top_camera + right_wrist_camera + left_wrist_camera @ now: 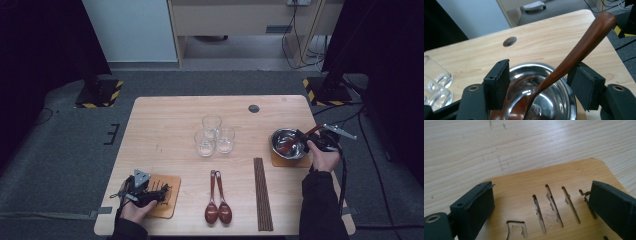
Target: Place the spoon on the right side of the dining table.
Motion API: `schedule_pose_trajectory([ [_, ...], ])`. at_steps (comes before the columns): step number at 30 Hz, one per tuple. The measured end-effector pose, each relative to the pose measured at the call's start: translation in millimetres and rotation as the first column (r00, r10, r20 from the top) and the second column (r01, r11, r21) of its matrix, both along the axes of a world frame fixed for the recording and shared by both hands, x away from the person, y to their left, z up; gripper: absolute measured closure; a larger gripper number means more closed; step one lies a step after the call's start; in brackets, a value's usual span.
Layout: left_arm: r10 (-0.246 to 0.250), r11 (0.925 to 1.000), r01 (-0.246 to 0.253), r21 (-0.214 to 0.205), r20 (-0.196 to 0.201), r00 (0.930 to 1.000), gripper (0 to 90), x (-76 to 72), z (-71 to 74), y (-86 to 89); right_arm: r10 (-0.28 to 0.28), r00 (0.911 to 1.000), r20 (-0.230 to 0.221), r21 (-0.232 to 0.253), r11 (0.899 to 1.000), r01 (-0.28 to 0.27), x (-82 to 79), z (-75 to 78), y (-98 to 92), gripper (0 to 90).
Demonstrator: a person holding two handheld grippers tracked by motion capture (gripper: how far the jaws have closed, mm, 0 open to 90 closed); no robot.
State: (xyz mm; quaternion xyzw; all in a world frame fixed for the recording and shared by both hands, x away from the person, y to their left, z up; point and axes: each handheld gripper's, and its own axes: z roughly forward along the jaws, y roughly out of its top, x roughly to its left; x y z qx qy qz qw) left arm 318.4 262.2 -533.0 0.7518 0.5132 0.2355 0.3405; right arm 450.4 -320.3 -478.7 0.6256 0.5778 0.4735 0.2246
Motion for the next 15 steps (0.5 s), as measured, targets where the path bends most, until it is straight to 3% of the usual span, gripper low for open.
schedule_pose_trajectory([
  [4, 0.000, 1.0000, 0.000, 0.000, 0.000, 1.0000, 5.1, 0.0, 0.0, 0.0, 0.013, 0.9998, -0.015, -0.060, 0.998, -0.014, -2.8, -0.6, -0.6, 34.0],
  [15, 0.001, 1.0000, -0.001, 0.000, 0.000, 1.0000, 5.1, 0.0, 0.0, 0.0, 0.041, 0.9986, -0.032, -0.067, 0.997, -0.043, -13.9, -6.2, -4.1, 32.0],
])
